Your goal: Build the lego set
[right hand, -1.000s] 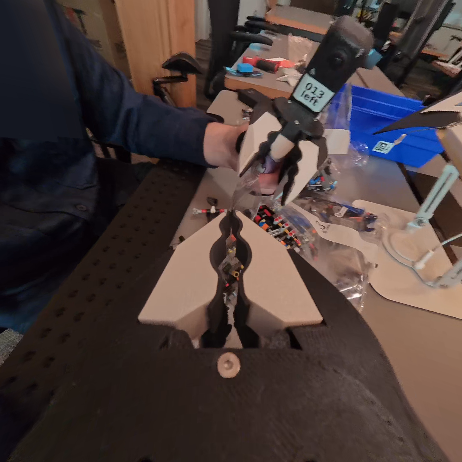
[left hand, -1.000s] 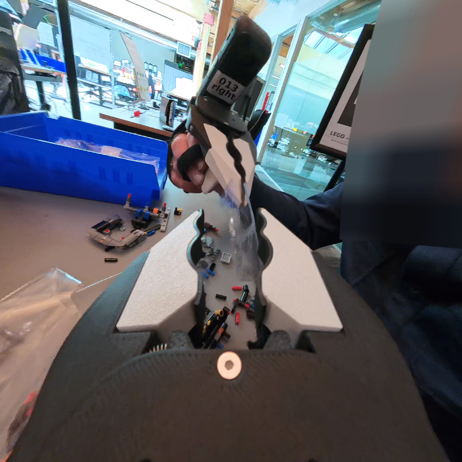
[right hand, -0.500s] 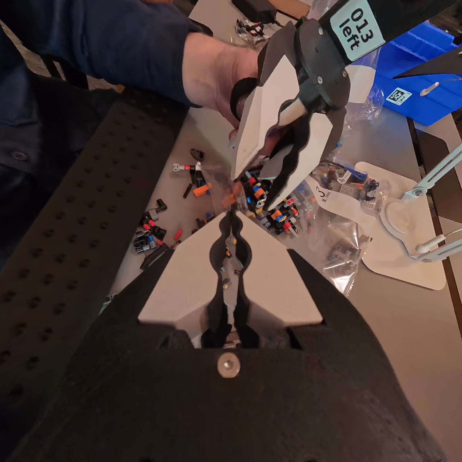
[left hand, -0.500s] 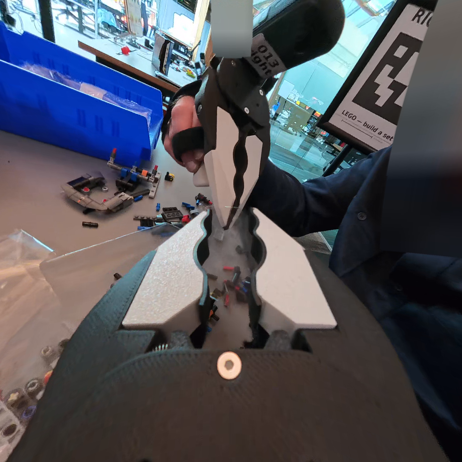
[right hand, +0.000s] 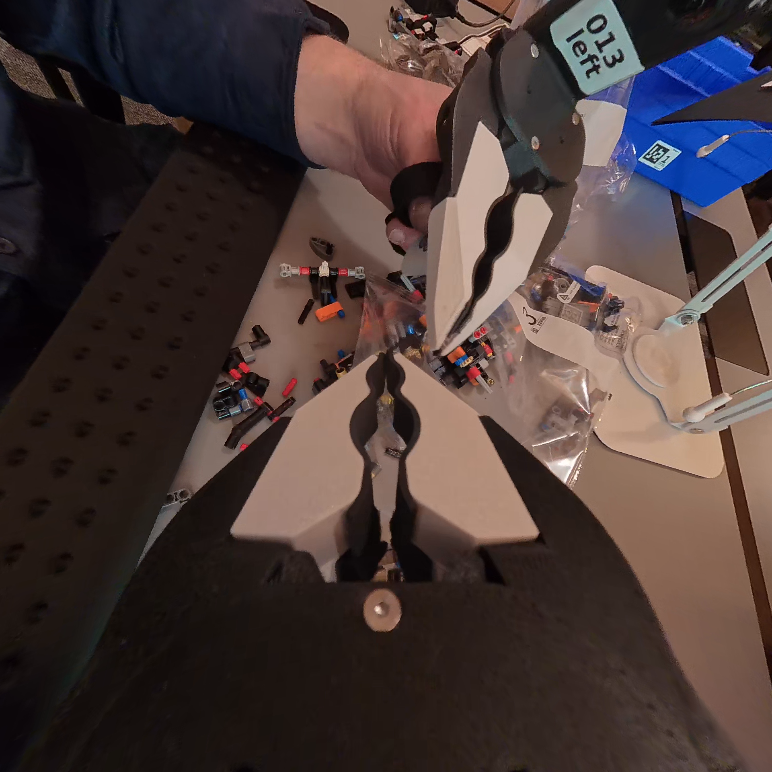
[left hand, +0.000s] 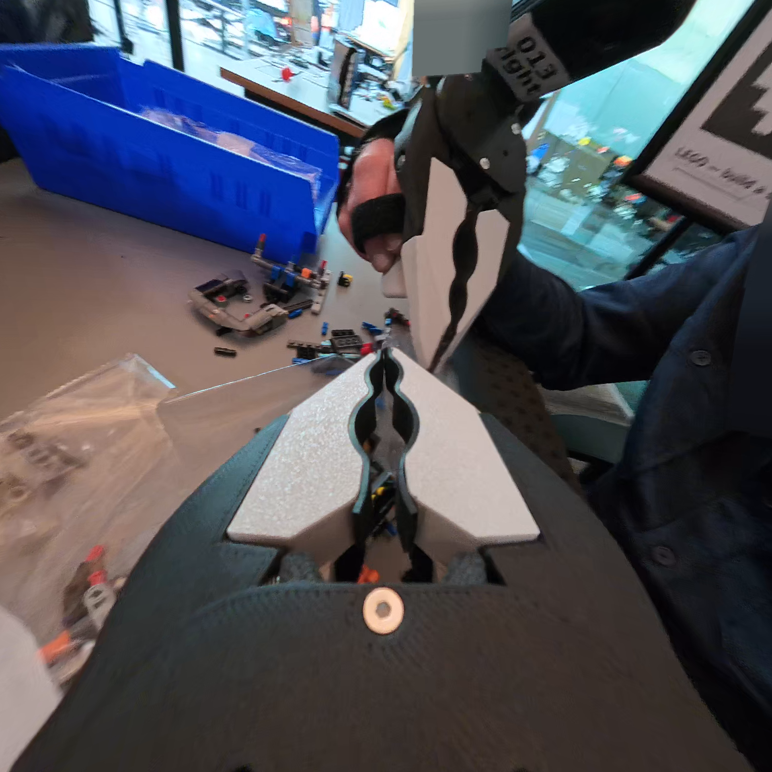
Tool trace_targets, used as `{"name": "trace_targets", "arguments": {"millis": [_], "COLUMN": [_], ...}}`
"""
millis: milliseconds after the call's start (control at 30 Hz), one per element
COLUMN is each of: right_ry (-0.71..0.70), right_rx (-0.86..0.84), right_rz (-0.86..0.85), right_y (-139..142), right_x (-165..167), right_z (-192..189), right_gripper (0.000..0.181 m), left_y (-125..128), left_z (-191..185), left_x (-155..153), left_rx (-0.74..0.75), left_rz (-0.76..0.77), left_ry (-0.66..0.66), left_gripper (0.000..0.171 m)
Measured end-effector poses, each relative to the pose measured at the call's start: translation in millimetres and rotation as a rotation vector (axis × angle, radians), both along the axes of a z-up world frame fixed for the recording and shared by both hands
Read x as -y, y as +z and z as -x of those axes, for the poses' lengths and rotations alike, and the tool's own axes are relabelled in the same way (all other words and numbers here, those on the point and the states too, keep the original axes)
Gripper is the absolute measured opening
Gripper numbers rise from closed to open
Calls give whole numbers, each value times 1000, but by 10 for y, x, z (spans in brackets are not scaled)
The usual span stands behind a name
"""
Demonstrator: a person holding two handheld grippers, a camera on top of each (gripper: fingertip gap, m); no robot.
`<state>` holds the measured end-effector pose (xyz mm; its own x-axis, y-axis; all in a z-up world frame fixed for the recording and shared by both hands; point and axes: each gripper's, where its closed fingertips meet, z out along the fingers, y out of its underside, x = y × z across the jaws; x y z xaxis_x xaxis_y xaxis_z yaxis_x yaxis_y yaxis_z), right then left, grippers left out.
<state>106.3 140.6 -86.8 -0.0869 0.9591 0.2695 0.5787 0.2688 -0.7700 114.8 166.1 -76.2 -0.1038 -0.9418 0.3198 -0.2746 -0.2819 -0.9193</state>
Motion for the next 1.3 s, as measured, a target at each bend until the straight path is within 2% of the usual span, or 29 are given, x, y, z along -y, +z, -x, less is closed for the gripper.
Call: {"name": "trace_targets", "arguments": {"millis": [200,467,567,800,867,900,1067,1300], "right_ry": [6,-35,-53,-71,-61,-64,-106,-170], "right_rx": [9,3,8,38,60,75,62,180], "right_rz": [3,43,44,119,110,81,-47,-231], "right_y": [-15,-27,-40,-148,-198,-216,-115,-236], "right_x": [21,-54,-86,-110,-98,-110,-198,-337], "right_z": [3,-10,-18,-6,8,8,2,24], "right_gripper": [0,0,0,16,10,0,0,0], "left_y": [-23,11,21,63,71,49,38,-83], "left_z": [-1,4,-21,-51,-55,-51,-38,-52], "left_x": [-157,-220,-181,-152,-136,-145,-145,-182], "left_rx": [-79,-123,-108,-84,-76,-87,-85,-141], "left_rz": [-235,-470,-461,-473,-455,-443,-373,-287], "left_ry": [145,230,216,220,212,211,192,191], "left_gripper": [0,0,0,0,0,0,0,12]}}
